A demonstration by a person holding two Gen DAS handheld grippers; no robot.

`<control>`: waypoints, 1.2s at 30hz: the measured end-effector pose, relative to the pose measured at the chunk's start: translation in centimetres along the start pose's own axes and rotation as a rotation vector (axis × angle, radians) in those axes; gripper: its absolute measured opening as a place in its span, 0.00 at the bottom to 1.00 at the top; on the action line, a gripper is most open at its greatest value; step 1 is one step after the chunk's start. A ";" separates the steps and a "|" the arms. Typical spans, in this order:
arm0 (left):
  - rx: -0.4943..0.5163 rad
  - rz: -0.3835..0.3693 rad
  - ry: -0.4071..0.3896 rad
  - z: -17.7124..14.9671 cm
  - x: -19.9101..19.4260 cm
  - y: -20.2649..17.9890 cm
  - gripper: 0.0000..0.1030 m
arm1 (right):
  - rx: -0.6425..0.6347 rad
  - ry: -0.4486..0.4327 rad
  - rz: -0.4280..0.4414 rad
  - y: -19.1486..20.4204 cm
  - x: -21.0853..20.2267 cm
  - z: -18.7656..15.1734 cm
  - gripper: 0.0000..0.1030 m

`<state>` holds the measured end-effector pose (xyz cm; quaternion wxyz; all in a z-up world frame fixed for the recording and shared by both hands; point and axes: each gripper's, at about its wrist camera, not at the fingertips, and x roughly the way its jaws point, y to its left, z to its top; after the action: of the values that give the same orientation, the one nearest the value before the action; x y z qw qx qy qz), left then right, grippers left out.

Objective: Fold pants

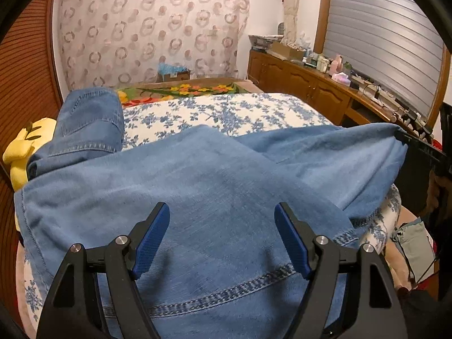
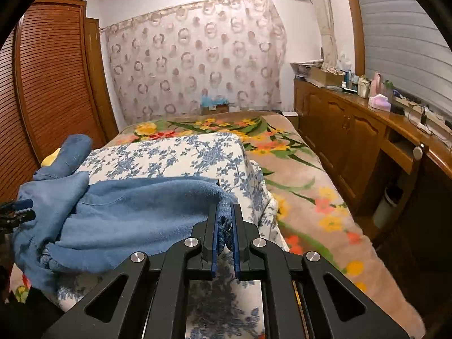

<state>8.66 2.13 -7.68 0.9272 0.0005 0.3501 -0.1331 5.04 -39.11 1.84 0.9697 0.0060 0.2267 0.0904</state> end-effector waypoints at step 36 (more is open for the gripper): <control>-0.047 0.128 -0.091 0.3 -6.8 4.8 0.75 | -0.270 -0.154 0.472 18.2 -3.3 9.9 0.08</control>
<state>5.10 8.45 -3.49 0.9486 -0.0048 0.3098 -0.0651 3.36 -21.47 13.08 0.9282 -0.0638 0.1307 0.3423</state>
